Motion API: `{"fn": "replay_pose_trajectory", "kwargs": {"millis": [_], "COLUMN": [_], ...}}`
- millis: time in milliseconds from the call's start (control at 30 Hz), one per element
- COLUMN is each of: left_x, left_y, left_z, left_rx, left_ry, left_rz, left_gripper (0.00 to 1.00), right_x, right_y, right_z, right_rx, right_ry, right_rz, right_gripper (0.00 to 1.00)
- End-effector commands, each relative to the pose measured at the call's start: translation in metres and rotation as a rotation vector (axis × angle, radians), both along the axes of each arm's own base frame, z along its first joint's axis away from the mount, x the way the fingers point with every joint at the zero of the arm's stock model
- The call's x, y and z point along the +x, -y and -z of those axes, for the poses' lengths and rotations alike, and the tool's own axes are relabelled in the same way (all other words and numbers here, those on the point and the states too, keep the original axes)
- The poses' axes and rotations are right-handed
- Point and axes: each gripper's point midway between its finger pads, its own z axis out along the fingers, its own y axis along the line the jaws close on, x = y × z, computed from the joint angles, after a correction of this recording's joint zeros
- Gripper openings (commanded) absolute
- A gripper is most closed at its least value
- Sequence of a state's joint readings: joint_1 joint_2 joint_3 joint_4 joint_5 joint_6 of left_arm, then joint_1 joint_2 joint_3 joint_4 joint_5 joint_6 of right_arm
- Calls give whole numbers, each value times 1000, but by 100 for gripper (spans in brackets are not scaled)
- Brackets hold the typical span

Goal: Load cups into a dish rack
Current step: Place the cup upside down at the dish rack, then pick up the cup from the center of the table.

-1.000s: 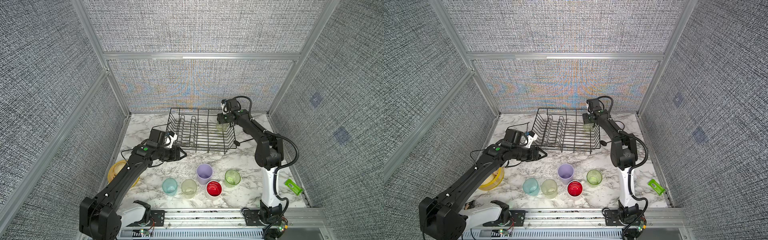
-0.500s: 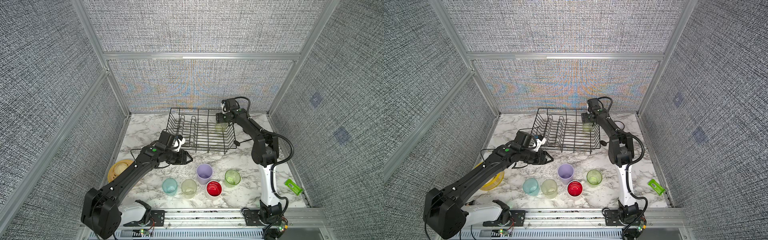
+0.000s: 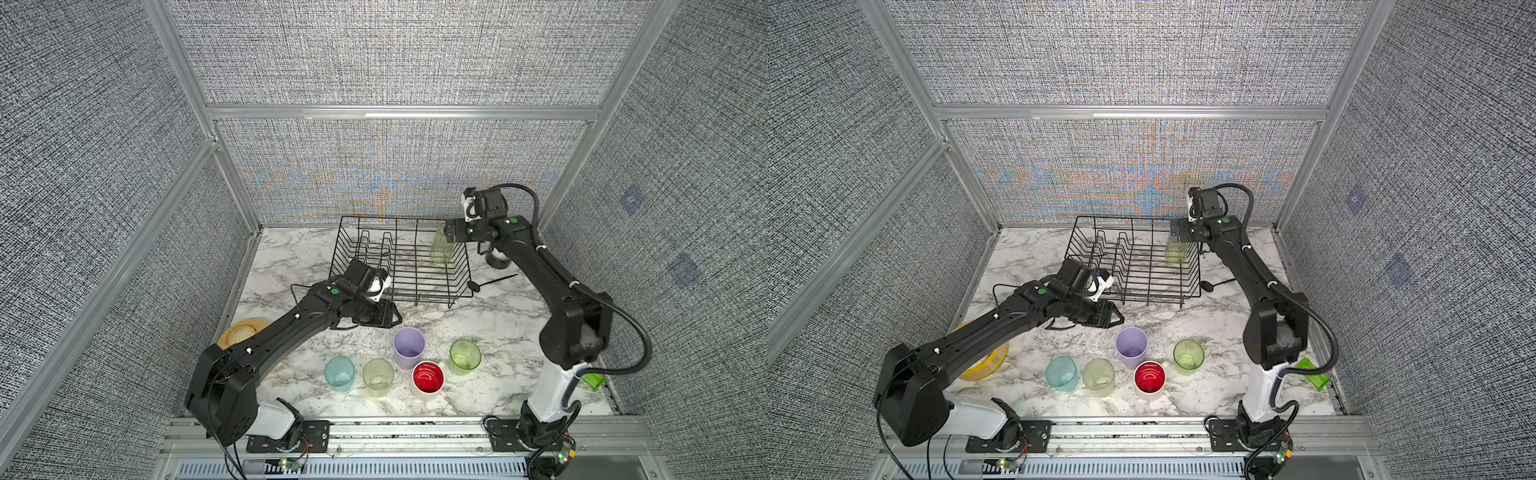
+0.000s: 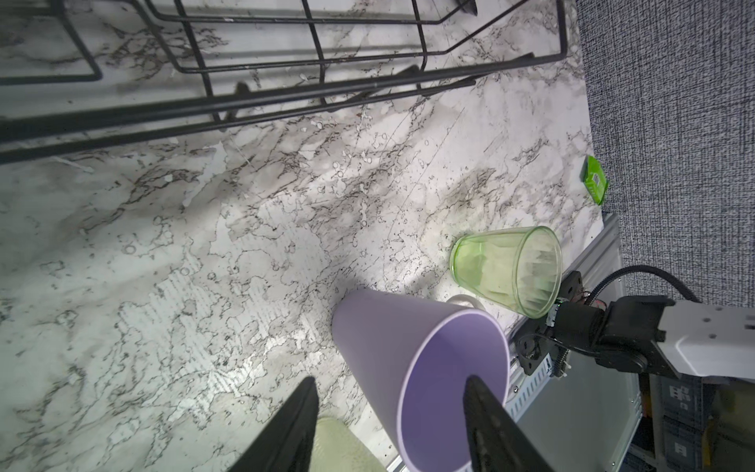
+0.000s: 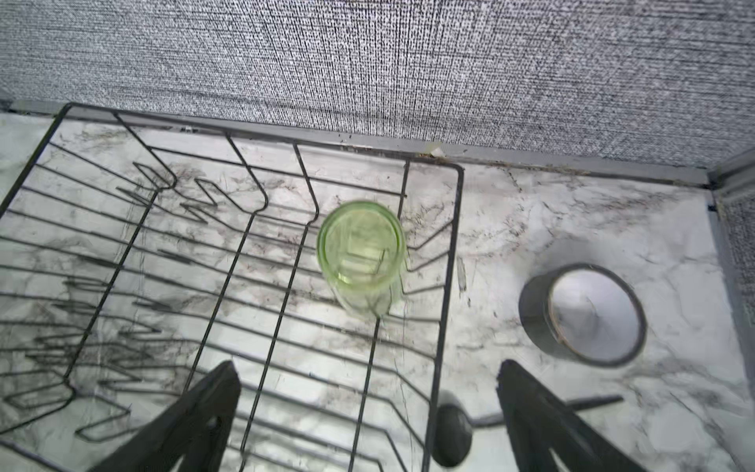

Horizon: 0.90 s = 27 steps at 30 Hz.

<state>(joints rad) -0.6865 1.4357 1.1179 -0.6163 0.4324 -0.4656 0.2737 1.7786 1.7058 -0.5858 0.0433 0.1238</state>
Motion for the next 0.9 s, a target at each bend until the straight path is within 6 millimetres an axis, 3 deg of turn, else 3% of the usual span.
{"fn": "replay_pose_trajectory", "kwargs": {"millis": [0, 200, 400, 633, 767, 867], "left_x": [-1, -12, -19, -21, -19, -18], "left_y": [0, 13, 11, 6, 13, 19], "left_z": [7, 14, 24, 41, 45, 49], "left_rx": [61, 105, 152, 227, 215, 202], "left_ry": [18, 21, 15, 26, 26, 11], "left_rz": [22, 90, 123, 137, 135, 130], "left_gripper": [60, 60, 59, 57, 33, 24], "right_x": [-35, -107, -156, -174, -178, -182], "right_y": [8, 30, 48, 53, 44, 32], "right_z": [-1, 5, 13, 8, 17, 17], "right_rx": [31, 40, 60, 118, 196, 279], "right_ry": [3, 11, -3, 48, 23, 2], "right_rz": [18, 33, 85, 122, 117, 92], "right_gripper": [99, 99, 99, 99, 99, 99]}}
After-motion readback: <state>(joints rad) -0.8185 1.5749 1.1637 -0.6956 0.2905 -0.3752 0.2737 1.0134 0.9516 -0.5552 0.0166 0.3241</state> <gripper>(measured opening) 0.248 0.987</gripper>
